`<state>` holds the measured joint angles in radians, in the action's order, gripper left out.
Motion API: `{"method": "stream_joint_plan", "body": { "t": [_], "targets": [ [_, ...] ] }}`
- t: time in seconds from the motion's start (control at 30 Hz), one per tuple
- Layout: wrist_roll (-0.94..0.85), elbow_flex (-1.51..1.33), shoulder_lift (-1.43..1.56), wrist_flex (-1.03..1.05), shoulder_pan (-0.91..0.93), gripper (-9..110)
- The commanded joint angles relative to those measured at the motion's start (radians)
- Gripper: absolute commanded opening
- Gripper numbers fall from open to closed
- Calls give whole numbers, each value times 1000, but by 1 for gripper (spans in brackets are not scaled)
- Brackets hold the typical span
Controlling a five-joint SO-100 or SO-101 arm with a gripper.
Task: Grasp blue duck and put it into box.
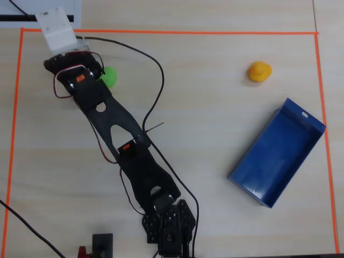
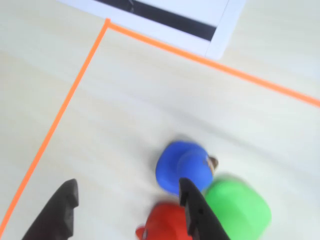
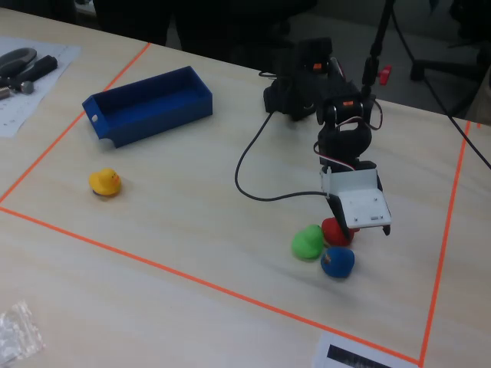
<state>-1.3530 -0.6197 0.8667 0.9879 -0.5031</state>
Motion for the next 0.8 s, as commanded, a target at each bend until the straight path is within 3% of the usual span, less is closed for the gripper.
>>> {"method": "stream_joint_plan", "body": {
  "t": [0.0, 0.77],
  "targets": [
    [-28, 6, 9, -114, 44, 28],
    [2, -206, -29, -175, 74, 28]
  ]
}}
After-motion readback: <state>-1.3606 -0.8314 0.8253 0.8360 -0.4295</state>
